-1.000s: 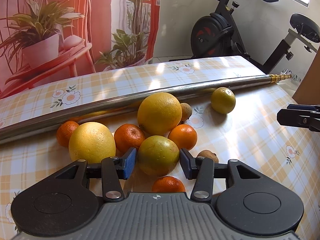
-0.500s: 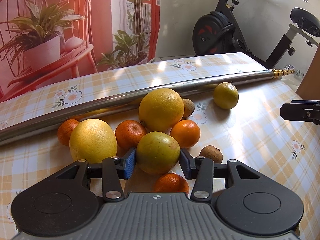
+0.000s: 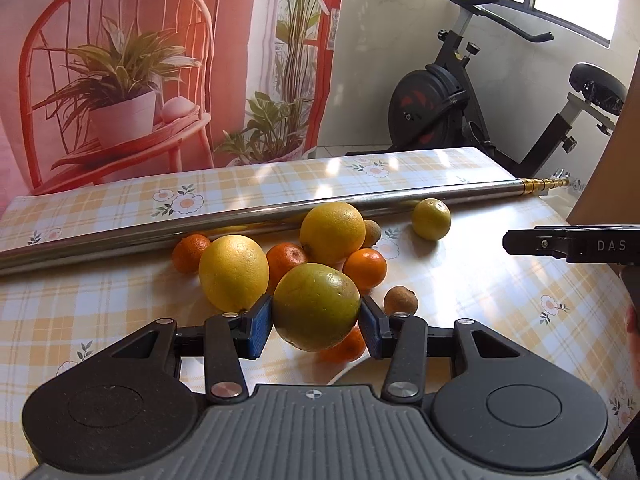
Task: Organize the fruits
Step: 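Grasp the green-yellow grapefruit with the left tool while the right tool approaches the yellow grapefruit, then grasp the large yellow grapefruit with the right tool while the left tool holds its grapefruit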
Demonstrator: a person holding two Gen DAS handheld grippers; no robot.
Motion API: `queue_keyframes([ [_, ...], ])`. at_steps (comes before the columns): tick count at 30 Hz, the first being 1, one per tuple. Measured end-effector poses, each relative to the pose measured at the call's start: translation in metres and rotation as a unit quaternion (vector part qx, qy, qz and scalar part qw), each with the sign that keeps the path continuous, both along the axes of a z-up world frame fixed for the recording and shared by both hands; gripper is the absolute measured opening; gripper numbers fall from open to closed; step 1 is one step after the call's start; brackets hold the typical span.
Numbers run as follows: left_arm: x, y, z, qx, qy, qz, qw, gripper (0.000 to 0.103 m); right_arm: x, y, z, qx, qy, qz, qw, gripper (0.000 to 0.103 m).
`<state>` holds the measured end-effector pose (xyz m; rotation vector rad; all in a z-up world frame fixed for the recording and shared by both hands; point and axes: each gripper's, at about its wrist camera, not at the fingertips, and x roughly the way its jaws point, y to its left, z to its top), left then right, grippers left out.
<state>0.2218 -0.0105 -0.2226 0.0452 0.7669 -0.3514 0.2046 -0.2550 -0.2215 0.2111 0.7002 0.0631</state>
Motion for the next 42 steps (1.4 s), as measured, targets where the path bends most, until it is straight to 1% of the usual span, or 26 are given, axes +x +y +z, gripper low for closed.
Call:
queue_keyframes([
  [3,-0.01,0.011,0.004,-0.004,-0.008,0.018,0.9998,0.049,0.002,0.003,0.001,-0.002,0.0,0.012,1.0,0.071],
  [7,-0.014,0.025,0.009,-0.009,-0.019,0.045,0.9988,0.049,0.009,0.014,0.006,-0.011,-0.006,0.035,0.999,0.071],
  [9,-0.013,0.034,0.011,-0.015,-0.02,0.058,0.998,0.049,0.016,0.021,0.008,-0.008,-0.009,0.048,0.999,0.07],
  [12,-0.012,0.044,0.013,-0.014,-0.025,0.076,0.9967,0.049,0.029,0.035,0.013,-0.005,-0.017,0.072,0.997,0.069],
  [16,-0.011,0.051,0.011,-0.017,-0.026,0.093,0.9952,0.049,0.052,0.059,0.014,-0.018,-0.031,0.107,0.994,0.069],
  [18,-0.01,0.056,0.01,-0.019,-0.028,0.1,0.9944,0.049,0.065,0.07,0.01,-0.027,-0.035,0.124,0.991,0.066],
  [23,-0.009,0.06,0.007,-0.019,-0.03,0.102,0.9941,0.049,0.1,0.094,-0.006,-0.056,-0.02,0.152,0.987,0.061],
  [32,-0.005,0.061,-0.001,-0.026,-0.023,0.1,0.9943,0.049,0.132,0.11,-0.024,-0.041,0.005,0.158,0.987,0.06],
  [35,-0.005,0.061,-0.002,-0.027,-0.021,0.1,0.9944,0.049,0.137,0.111,-0.032,-0.035,0.019,0.159,0.987,0.06],
  [42,-0.005,0.06,-0.004,-0.028,-0.016,0.097,0.9948,0.049,0.142,0.117,-0.041,-0.034,0.035,0.16,0.986,0.061],
])
